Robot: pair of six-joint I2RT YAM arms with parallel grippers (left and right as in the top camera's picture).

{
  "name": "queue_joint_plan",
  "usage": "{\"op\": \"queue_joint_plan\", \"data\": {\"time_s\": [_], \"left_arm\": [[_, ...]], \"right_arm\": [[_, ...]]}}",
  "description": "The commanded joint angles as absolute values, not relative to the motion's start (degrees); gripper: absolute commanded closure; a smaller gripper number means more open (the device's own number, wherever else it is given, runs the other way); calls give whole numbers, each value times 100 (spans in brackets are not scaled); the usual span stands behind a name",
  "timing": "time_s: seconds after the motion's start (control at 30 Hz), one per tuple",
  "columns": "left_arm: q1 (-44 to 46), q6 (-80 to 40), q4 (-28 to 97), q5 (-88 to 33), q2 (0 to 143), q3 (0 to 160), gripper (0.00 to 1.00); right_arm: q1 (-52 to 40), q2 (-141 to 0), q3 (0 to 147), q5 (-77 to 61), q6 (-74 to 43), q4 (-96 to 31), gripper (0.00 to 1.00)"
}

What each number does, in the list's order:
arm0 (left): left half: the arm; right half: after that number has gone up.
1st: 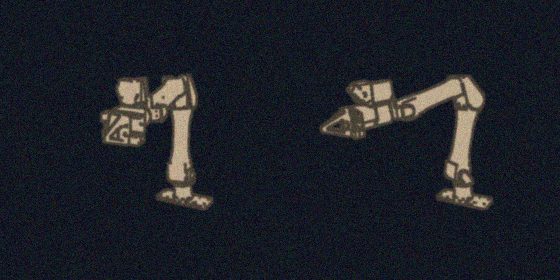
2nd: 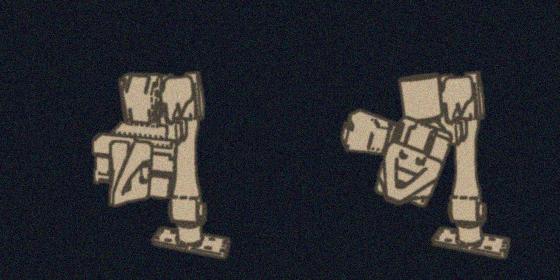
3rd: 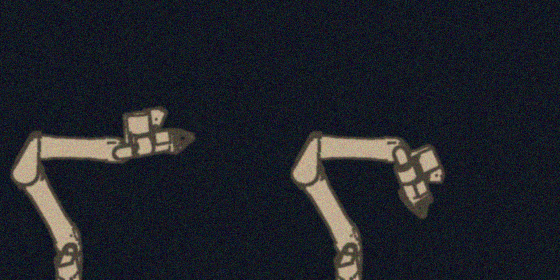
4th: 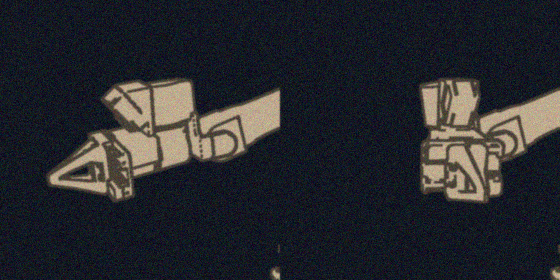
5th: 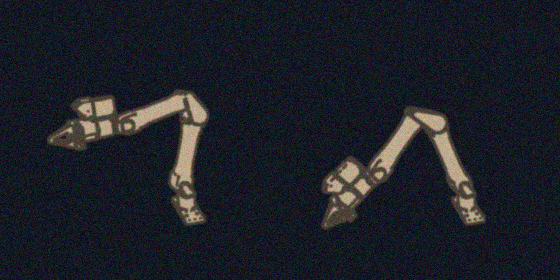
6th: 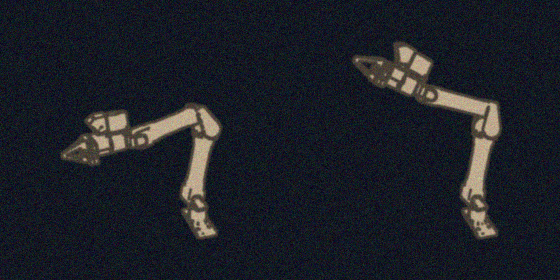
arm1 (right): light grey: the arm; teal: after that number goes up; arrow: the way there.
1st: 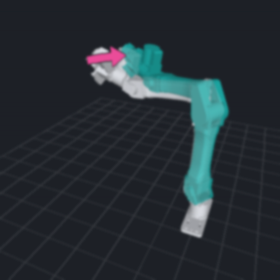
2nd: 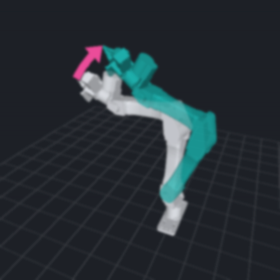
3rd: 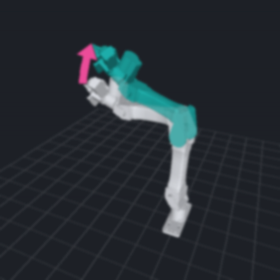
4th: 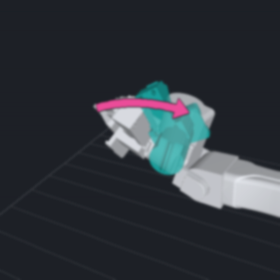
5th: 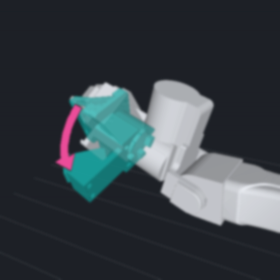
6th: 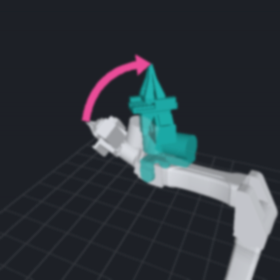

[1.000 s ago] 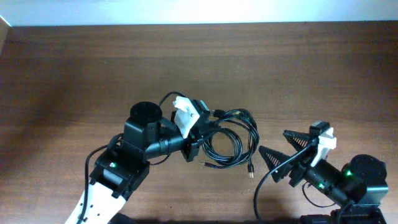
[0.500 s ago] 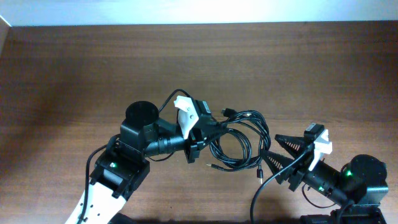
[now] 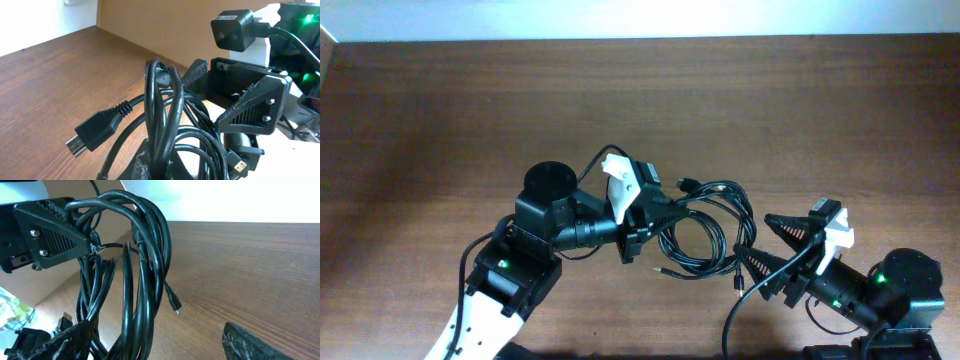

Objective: Untangle cables

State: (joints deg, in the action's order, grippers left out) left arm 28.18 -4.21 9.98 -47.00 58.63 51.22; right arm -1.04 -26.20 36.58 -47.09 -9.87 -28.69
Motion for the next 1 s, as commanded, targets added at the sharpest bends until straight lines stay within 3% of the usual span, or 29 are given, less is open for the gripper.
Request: {"op": "queue_joint_plan", "data": {"time_s": [0.0, 0.1, 0.27, 0.33, 0.53, 0.63, 0.73, 0.83, 0.87, 0.9, 0.93, 0.97], "left_arm": [[2840, -626, 941, -4893, 5861, 5234, 100], [2840, -687, 873, -5107, 5861, 5234, 100], [2840, -685, 816, -5124, 5896, 5234, 100], [2840, -685, 816, -5124, 6040, 5234, 100], [2840, -685, 770, -5098, 6606, 5234, 100], [2838, -2316, 1144, -3148, 6643, 5234, 100], [2838, -3028, 1682, -2265, 6643, 5234, 100], [2840, -3048, 1673, -2449, 6643, 5234, 100], [2838, -2543, 1507, -2904, 6641, 5234, 100], [2840, -2005, 1164, -3712, 6643, 5234, 100], [2840, -1754, 978, -4141, 6641, 5234, 100], [2840, -1426, 856, -4541, 6641, 5234, 100]], "right_arm": [[-69, -2615, 3704, -4764, -941, -2851, 25], [-69, -2615, 3704, -4764, -941, -2849, 25], [-69, -2615, 3704, -4762, -939, -2849, 65], [-69, -2615, 3704, -4764, -937, -2849, 96], [-69, -2615, 3704, -4766, -919, -2851, 96], [-69, -2615, 3704, -4766, -919, -2851, 96], [-69, -2615, 3704, -4757, -921, -2851, 96], [-67, -2615, 3704, -3953, -1426, -2982, 96], [-69, -2615, 3704, -3868, -1422, -3030, 96], [-69, -2615, 3704, -3872, -1422, -3028, 80], [-69, -2615, 3704, -3872, -1422, -3028, 46], [-69, -2615, 3704, -3874, -1422, -3028, 34]]}}
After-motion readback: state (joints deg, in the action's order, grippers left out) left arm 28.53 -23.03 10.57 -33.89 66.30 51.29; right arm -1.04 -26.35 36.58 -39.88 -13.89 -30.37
